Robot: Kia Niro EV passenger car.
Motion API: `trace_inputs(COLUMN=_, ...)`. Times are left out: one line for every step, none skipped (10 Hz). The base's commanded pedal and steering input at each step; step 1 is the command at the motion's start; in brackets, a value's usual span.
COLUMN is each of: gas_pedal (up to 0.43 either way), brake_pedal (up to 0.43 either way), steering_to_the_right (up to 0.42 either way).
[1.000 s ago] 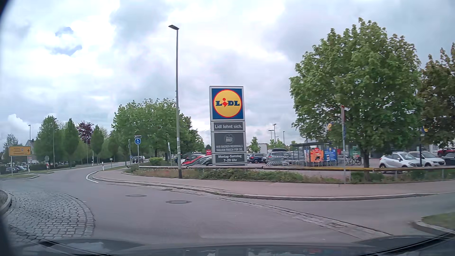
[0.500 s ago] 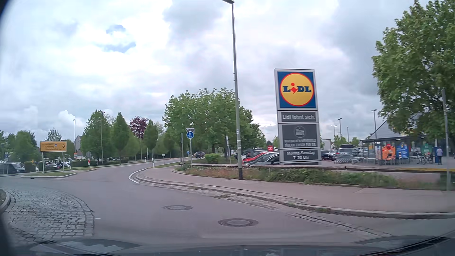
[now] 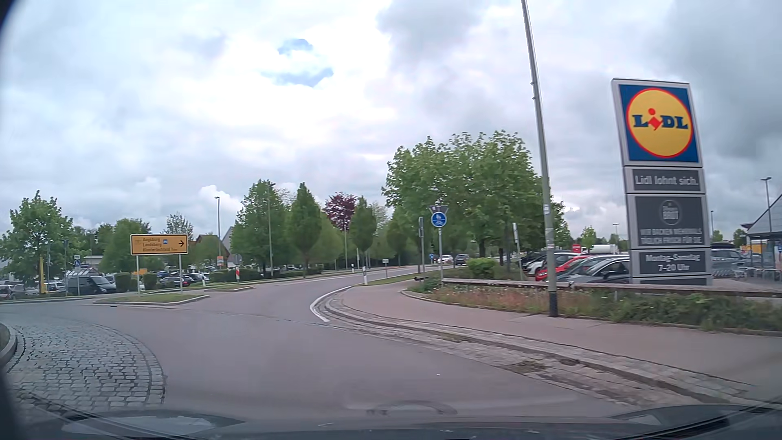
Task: Follow the waypoints while adhering to traffic rules and regulations
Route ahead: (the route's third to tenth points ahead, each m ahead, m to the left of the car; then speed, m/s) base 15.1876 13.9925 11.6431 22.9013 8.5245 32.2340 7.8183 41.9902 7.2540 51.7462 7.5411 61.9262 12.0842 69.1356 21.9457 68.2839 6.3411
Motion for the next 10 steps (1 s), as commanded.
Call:
trace_inputs(gas_pedal=0.130, brake_pedal=0.006, steering_to_the_right=-0.301)
trace_inputs(gas_pedal=0.130, brake_pedal=0.006, steering_to_the_right=-0.303)
trace_inputs(gas_pedal=0.130, brake_pedal=0.012, steering_to_the_right=-0.309)
trace_inputs(gas_pedal=0.130, brake_pedal=0.006, steering_to_the_right=-0.313)
trace_inputs(gas_pedal=0.130, brake_pedal=0.006, steering_to_the_right=-0.315)
trace_inputs(gas_pedal=0.130, brake_pedal=0.012, steering_to_the_right=-0.320)
trace_inputs(gas_pedal=0.130, brake_pedal=0.006, steering_to_the_right=-0.321)
trace_inputs(gas_pedal=0.130, brake_pedal=0.006, steering_to_the_right=-0.321)
trace_inputs(gas_pedal=0.130, brake_pedal=0.006, steering_to_the_right=-0.326)
trace_inputs(gas_pedal=0.130, brake_pedal=0.006, steering_to_the_right=-0.328)
